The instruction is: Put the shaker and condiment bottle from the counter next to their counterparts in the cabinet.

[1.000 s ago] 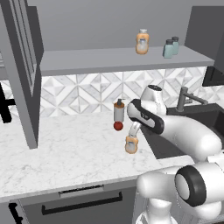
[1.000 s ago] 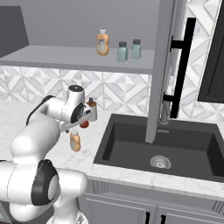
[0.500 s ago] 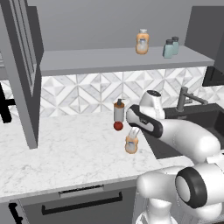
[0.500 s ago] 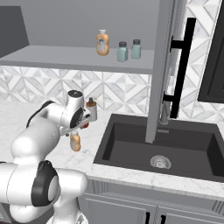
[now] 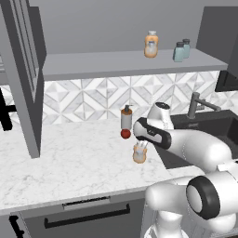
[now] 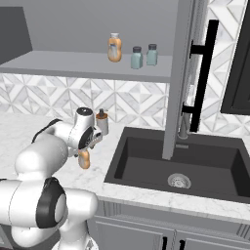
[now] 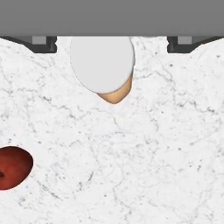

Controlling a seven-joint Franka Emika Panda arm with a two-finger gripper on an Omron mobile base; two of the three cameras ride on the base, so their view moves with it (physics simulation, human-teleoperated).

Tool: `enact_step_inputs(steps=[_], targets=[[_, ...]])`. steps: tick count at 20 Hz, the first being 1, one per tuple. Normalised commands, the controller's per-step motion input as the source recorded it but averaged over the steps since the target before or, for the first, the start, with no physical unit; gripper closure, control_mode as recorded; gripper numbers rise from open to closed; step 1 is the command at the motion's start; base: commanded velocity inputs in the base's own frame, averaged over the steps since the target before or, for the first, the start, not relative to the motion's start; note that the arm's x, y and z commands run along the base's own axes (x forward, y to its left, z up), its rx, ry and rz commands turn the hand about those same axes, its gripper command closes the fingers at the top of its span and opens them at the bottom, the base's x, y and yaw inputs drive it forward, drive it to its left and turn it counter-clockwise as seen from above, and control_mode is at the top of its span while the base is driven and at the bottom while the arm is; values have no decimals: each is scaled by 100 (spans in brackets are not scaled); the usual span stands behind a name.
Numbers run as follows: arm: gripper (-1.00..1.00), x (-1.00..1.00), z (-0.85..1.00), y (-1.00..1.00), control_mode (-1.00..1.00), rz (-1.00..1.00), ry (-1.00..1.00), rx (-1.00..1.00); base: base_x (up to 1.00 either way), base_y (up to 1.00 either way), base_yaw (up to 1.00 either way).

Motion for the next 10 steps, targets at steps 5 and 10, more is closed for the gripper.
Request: enact_step_inputs(steps=[5,10], targets=[[-100,0,-21,0,-100,0,0,0,0,0,0],[-100,4,-20,0,-100,0,0,0,0,0,0]])
